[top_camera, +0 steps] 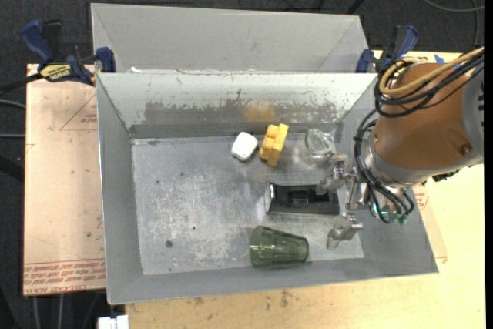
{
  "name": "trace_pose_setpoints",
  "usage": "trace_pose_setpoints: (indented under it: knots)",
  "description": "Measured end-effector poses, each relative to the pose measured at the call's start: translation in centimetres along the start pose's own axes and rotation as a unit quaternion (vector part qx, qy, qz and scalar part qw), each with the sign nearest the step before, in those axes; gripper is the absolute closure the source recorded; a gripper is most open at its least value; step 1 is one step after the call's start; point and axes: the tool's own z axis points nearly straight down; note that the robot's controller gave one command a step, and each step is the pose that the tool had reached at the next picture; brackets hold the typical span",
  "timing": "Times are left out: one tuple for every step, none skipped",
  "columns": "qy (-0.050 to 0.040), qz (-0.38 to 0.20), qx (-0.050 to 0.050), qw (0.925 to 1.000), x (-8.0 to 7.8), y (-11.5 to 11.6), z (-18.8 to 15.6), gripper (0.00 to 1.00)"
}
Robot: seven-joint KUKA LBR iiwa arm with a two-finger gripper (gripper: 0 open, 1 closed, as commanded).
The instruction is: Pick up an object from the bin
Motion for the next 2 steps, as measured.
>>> trace_pose_setpoints:
  knots:
    - [-0.0027,0.0,0.0,1.0,-0.1,0.0,-0.3,0.0]
    - [-0.0029,-0.006,0.0,1.0,-2.6,-2.2,-6.0,0.0]
